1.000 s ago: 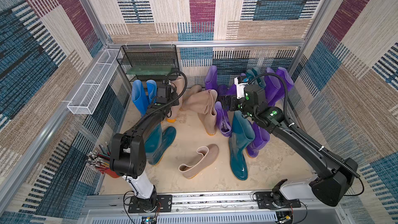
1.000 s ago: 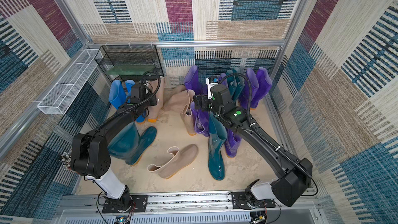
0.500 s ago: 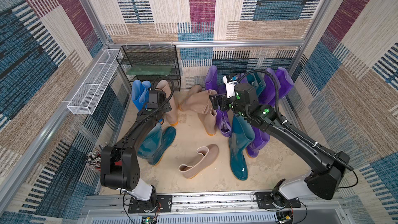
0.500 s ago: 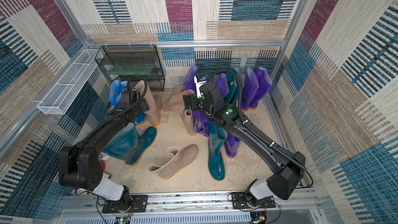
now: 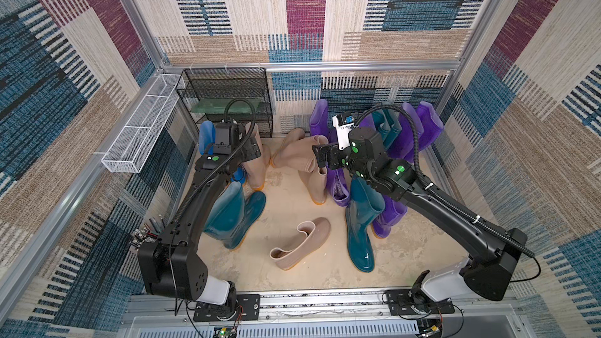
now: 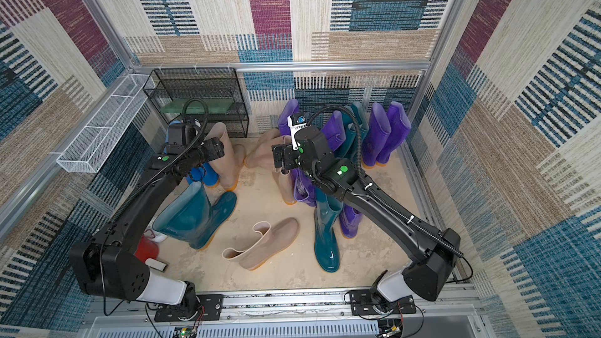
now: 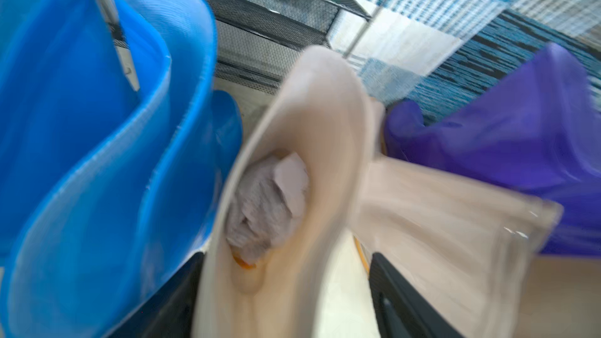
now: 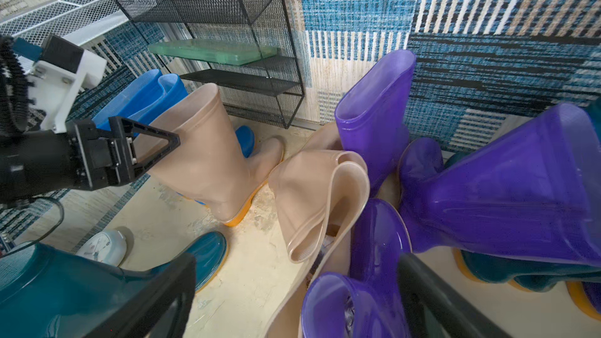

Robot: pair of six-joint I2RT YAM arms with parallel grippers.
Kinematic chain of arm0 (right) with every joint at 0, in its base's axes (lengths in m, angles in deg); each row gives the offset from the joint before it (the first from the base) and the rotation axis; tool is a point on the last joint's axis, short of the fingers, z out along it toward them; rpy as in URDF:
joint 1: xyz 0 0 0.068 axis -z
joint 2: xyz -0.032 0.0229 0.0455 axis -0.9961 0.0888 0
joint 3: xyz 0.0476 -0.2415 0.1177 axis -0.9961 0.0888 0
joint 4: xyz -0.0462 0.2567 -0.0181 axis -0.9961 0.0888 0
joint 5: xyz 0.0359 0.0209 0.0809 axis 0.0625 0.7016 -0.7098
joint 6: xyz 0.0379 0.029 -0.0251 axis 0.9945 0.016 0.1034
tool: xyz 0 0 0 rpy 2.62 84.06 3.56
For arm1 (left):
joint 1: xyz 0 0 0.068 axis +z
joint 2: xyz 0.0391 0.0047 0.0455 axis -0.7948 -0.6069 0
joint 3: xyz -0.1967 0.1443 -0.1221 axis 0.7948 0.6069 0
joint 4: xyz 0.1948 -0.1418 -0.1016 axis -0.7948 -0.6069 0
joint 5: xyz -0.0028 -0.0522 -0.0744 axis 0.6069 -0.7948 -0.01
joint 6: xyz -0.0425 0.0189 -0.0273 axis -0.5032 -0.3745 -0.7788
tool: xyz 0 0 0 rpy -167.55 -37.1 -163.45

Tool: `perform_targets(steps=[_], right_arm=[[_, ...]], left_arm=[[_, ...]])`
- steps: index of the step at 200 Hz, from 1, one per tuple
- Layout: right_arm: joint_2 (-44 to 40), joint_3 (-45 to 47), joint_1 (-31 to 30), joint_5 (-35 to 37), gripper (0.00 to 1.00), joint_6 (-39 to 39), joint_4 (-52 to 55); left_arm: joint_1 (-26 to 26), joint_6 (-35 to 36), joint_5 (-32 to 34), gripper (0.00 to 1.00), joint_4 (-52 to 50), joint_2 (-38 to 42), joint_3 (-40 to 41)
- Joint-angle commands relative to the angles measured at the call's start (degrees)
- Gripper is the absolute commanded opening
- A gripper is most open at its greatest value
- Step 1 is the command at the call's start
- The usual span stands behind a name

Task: Match and arrange rain boots in pairs
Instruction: Adjust the rain boot at the rain pile shoes, then pair a pair of rain boots at the center of the board.

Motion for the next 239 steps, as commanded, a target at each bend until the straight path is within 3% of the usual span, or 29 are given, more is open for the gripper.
perform_targets(steps=[1, 19, 39, 57, 127, 172, 182, 197, 220, 239], right_arm=[[-1.4, 0.4, 0.7, 4.4, 0.99, -1.1, -0.5], [-2.8, 1.4, 2.6, 5.1, 0.99, -0.9, -0.1], [-4.7, 3.5, 4.8, 4.5, 0.99, -0.1, -0.5], [-6.5, 5.7, 6.8, 2.5, 0.99, 0.8, -1.4], [-10.5, 12.2, 10.7, -1.3, 0.98, 1.0, -4.5], [-11.7, 15.8, 13.8, -3.7, 0.98, 1.3, -6.6], [-11.9, 16.3, 14.4, -3.9, 0.98, 1.6, -6.8], [-12.4, 16.8, 15.2, -4.5, 0.98, 2.3, -7.1], [-13.6, 17.5, 16.4, -4.7, 0.98, 3.0, -7.4], [-15.1, 18.8, 17.4, -6.0, 0.98, 3.1, -9.0]], left_arm=[[-5.6, 5.6, 0.6, 0.77, -5.6, 0.3, -3.7], [-11.3, 9.9, 4.3, 0.75, -6.4, 0.8, -6.0], [-15.1, 12.4, 2.1, 0.67, -6.8, -0.5, -8.2], [-17.6, 13.9, 2.9, 0.67, -7.2, -2.7, -9.5], [-21.6, 14.1, 0.1, 0.7, -7.4, -19.3, -14.6], [-22.2, 12.8, 5.3, 0.7, -6.7, -24.6, -16.4], [-22.2, 12.8, 8.0, 0.64, -6.9, -25.9, -17.5], [-22.1, 13.1, 13.6, 0.44, -9.0, -27.8, -20.2], [-21.4, 15.2, 18.6, 0.01, -17.6, -30.9, -28.6], [-20.1, 15.8, 18.9, 0.0, -24.6, -32.4, -36.6]])
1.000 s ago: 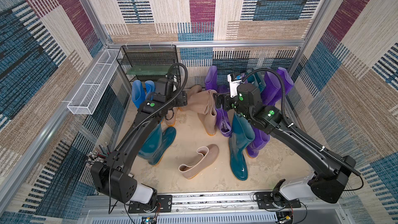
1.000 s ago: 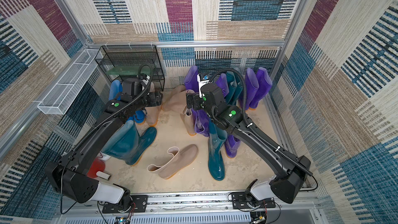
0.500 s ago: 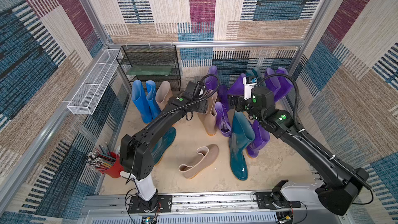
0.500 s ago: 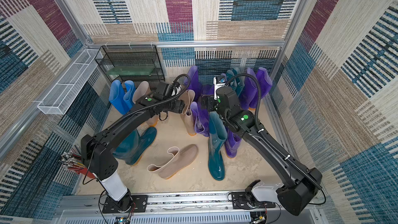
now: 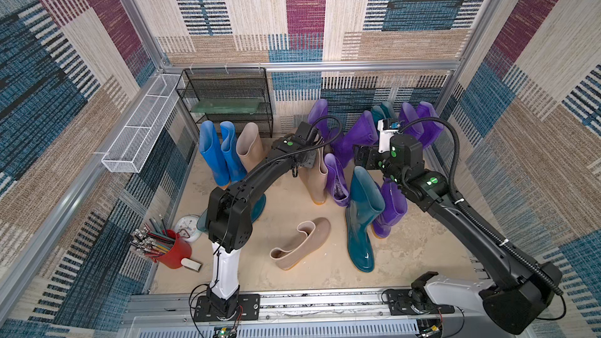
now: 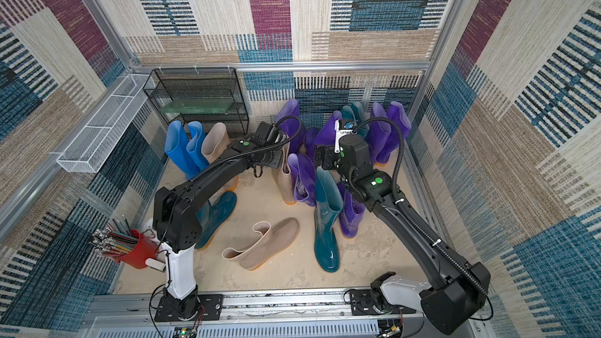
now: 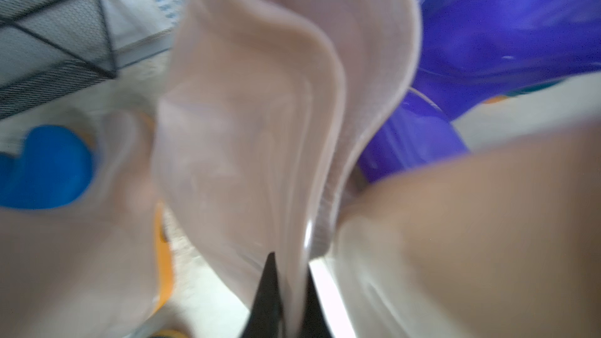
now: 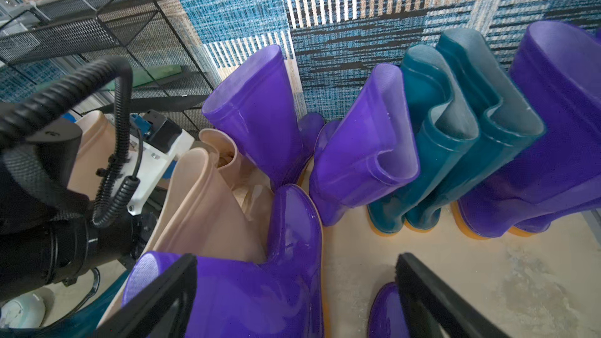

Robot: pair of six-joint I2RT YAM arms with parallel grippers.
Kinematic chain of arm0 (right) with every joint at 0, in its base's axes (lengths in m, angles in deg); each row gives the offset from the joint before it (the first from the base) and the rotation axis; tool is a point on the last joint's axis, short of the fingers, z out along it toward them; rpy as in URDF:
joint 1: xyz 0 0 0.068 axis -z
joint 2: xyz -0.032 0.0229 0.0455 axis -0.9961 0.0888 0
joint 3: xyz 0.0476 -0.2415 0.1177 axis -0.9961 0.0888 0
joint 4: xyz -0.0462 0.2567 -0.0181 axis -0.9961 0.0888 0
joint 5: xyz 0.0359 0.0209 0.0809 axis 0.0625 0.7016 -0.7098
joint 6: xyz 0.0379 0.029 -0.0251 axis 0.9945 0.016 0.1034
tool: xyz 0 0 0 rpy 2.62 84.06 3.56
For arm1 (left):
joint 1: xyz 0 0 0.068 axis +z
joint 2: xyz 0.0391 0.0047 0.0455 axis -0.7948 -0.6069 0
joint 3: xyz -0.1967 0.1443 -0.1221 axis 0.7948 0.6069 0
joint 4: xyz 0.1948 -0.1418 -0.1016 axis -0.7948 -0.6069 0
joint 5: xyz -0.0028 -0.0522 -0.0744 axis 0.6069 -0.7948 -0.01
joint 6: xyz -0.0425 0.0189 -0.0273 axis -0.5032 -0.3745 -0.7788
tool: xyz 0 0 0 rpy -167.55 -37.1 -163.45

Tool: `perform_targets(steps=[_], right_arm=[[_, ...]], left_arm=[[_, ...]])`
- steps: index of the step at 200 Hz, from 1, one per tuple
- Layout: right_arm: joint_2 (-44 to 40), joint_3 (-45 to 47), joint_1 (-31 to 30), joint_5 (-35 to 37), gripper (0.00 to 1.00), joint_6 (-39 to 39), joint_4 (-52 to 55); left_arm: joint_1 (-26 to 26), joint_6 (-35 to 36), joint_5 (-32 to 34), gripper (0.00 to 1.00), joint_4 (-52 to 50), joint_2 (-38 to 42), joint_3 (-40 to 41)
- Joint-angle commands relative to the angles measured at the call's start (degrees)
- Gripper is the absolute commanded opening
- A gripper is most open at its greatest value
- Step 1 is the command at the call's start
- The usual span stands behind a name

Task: Match and arrange rain boots in pairs
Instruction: Pair a pair of rain boots at the center of the board.

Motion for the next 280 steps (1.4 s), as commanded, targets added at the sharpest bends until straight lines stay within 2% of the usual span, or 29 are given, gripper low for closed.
perform_targets(steps=[1, 35, 56, 76, 120, 141, 170, 211, 246, 280], right_arm=[[-1.7, 1.1, 0.9, -2.0, 0.98, 0.9, -3.9], [-3.2, 2.5, 4.9, -8.0, 0.98, 1.7, -5.1], [-3.6, 3.1, 6.3, -10.9, 0.98, 1.8, -5.7], [-4.1, 3.4, 6.6, -12.4, 0.98, 1.9, -5.9], [-4.7, 3.8, 6.5, -14.3, 0.98, 1.6, -6.6], [-4.2, 2.6, 6.3, -15.2, 0.98, 1.7, -5.8], [-2.7, 1.3, 4.9, -14.6, 0.98, 1.7, -4.9], [0.0, -1.1, 2.7, -12.9, 0.98, 1.9, -3.2], [3.4, -4.8, 0.4, -11.3, 0.98, 1.9, -0.6], [5.8, -8.0, -1.1, -9.4, 0.98, 1.3, 1.3]], left_arm=[[1.4, 1.9, 5.5, 0.0, -8.9, -1.0, -7.4], [5.0, -3.4, 1.6, 0.0, -15.9, -0.9, -16.5], [6.9, -8.4, 0.4, 0.0, -18.2, -0.4, -18.0], [7.5, -11.9, 0.9, 0.0, -18.8, 0.6, -16.5], [7.5, -17.8, 7.9, 0.0, -18.2, 4.4, -10.5], [8.7, -23.8, 5.1, 0.0, -17.8, 5.3, -9.6], [9.0, -29.6, 8.4, 0.0, -16.8, 6.6, -8.5], [10.4, -34.6, 7.8, 0.0, -6.7, 8.6, -2.6], [10.5, -41.0, 11.1, 0.0, -5.7, 9.7, -1.2], [10.5, -41.2, 9.7, 0.0, -2.3, 7.9, -0.8]])
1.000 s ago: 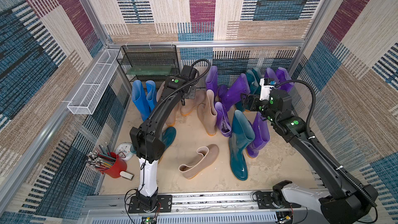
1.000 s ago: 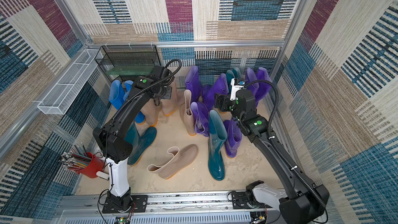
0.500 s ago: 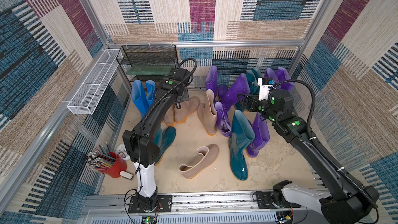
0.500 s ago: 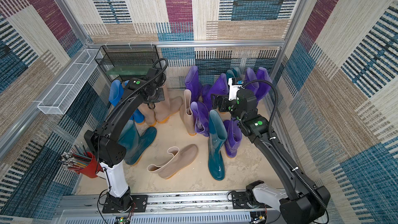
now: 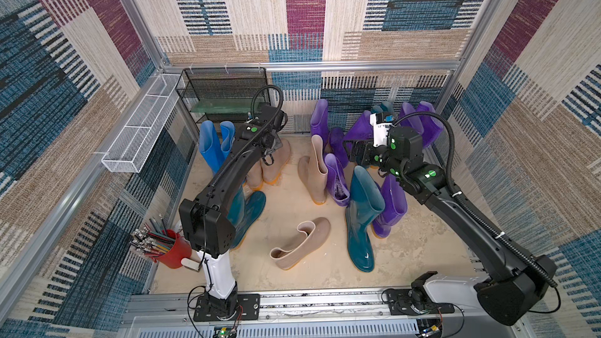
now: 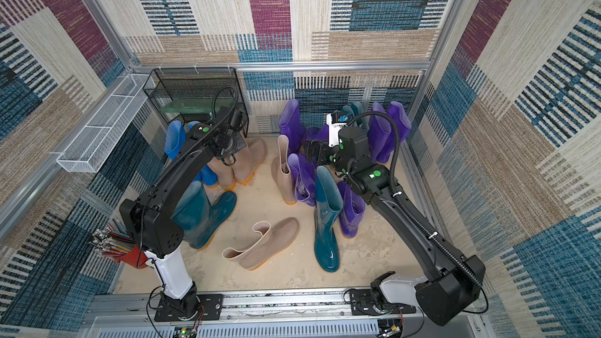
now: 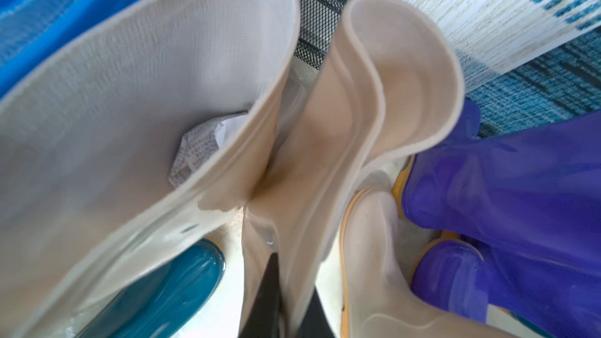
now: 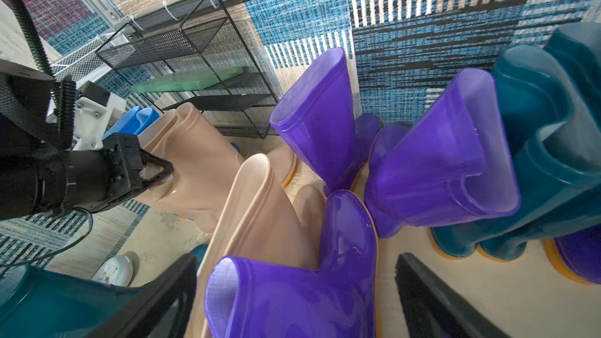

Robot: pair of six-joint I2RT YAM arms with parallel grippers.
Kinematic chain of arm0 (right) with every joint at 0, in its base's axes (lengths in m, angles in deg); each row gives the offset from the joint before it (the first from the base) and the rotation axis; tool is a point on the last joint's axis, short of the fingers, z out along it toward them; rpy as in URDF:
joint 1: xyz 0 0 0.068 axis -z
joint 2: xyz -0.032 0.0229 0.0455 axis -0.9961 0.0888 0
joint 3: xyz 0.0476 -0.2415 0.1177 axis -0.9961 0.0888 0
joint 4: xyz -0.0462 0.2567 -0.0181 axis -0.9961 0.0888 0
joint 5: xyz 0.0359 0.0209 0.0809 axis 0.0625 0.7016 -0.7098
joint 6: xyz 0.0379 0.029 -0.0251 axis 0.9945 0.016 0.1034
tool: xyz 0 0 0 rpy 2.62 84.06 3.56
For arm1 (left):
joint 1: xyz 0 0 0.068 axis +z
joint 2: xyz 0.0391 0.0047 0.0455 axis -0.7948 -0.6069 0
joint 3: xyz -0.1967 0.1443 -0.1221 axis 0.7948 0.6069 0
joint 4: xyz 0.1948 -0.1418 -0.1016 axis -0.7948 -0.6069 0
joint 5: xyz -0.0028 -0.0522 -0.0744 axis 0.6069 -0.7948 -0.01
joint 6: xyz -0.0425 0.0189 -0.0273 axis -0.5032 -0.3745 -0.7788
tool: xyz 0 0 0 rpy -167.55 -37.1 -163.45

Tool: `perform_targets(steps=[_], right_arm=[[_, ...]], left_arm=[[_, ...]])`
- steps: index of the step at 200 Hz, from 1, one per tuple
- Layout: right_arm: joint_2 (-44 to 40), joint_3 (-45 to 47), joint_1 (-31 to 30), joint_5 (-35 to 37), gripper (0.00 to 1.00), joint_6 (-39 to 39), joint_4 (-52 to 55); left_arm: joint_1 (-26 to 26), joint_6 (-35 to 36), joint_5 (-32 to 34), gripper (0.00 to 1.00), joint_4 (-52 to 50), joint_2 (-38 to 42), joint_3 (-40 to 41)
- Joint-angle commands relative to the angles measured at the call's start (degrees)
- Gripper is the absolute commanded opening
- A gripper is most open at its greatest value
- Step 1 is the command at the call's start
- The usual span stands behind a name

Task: Match and arrange rain boots in pairs
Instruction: Pair a pair of rain boots at the center of the board.

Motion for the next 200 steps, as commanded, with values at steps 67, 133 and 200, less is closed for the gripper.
perform_targets(steps=[67, 133, 200], right_arm=[[5.3, -8.5, -2.8, 6.4, 0.98, -1.8, 6.9], [5.8, -10.1, -11.5, 15.4, 0.98, -2.4, 9.8], [3.7, -7.0, -17.3, 17.1, 0.98, -1.6, 10.1]], left_arm=[[0.0, 2.0, -4.0, 0.17, 10.9, -1.0, 0.2], [-0.2, 13.2, -17.2, 0.74, 13.6, 10.8, 5.5], [-6.1, 30.0, -27.3, 0.81, 1.3, 23.1, 10.5]])
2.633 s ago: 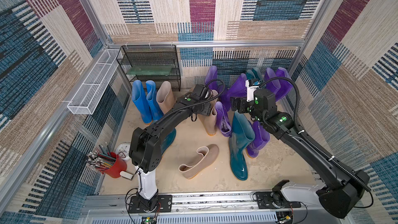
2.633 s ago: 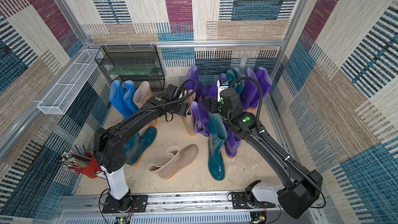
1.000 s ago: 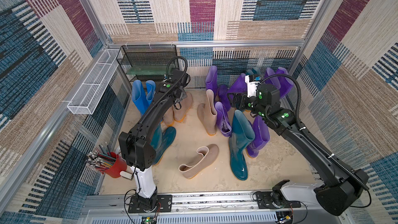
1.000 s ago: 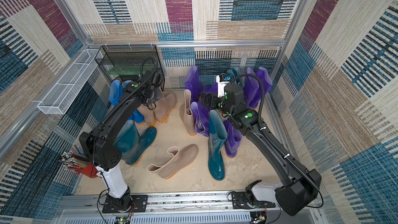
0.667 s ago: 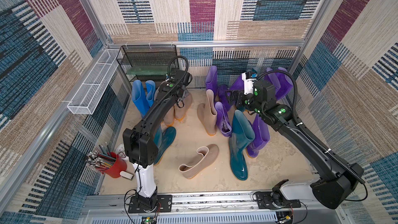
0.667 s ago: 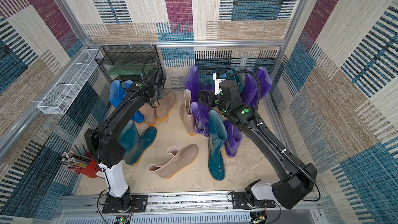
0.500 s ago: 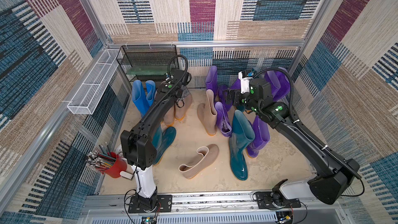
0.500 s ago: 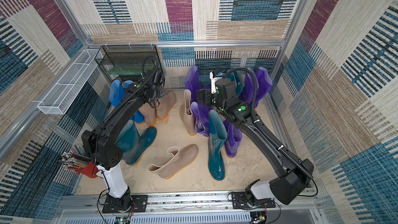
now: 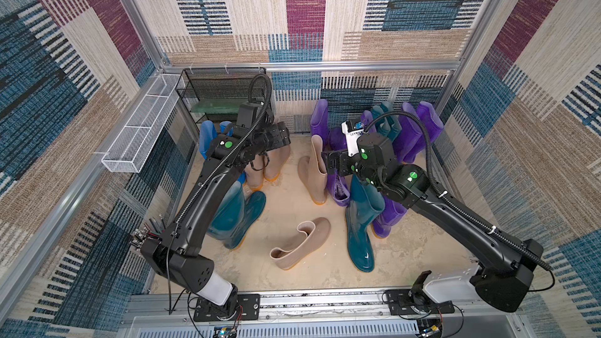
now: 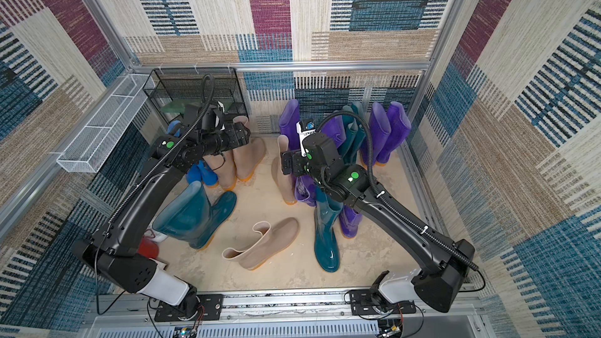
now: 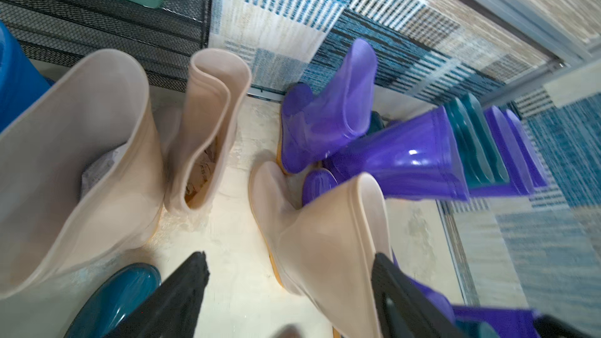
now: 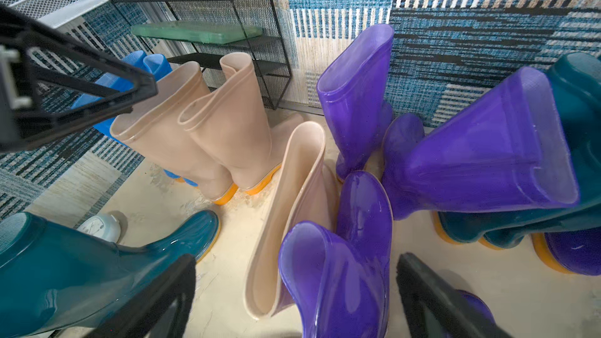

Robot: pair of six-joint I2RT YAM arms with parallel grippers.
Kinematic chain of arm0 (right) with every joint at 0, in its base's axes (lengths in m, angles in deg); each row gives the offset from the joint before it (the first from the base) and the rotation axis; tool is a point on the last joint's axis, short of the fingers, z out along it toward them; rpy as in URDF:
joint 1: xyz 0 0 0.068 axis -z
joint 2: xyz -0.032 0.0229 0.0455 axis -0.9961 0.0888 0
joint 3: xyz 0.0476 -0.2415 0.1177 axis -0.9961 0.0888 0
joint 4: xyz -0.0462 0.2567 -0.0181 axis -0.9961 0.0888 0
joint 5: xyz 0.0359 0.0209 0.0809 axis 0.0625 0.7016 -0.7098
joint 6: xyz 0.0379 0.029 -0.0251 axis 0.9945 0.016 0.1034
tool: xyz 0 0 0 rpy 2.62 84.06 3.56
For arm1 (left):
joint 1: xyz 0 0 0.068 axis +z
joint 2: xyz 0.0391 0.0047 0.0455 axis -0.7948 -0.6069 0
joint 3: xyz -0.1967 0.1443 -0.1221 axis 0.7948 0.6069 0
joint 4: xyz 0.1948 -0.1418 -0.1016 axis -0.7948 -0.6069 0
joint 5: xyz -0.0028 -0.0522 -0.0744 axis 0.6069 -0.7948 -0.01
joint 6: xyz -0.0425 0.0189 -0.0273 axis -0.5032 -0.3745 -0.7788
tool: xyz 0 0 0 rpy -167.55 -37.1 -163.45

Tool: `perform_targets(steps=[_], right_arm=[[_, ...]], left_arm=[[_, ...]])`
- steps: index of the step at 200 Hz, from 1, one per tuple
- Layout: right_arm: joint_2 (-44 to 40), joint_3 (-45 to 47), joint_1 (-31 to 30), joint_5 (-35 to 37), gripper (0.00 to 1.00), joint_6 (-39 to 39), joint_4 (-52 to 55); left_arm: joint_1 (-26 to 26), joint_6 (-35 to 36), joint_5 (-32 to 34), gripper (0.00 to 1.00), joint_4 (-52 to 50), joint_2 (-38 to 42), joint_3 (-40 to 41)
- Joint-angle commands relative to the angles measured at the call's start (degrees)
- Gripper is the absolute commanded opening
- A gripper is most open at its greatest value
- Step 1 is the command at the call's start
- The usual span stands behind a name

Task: Match and arrange rain boots in pairs
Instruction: Pair a pair of rain boots at the center of the board.

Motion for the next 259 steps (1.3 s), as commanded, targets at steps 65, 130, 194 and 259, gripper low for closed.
perform_targets(steps=[65, 130, 194, 259], right_arm=[[2.9, -1.5, -1.2, -1.5, 0.76, 4.2, -1.2], [2.1, 2.4, -4.2, -7.2, 0.56, 11.0, 1.2], [1.2, 9.6, -4.6, -4.2, 0.78, 14.3, 0.0], [8.2, 4.0, -2.1, -2.8, 0.72, 11.4, -0.7]], left_arm=[[-12.2, 20.5, -10.4, 0.84, -21.9, 15.4, 13.1], [-21.0, 21.4, -15.4, 0.9, -23.0, 19.2, 18.6], [-24.1, 19.0, -10.0, 0.81, -19.5, 17.7, 24.4], [-24.3, 15.9, -3.1, 0.23, -14.5, 20.7, 28.6]])
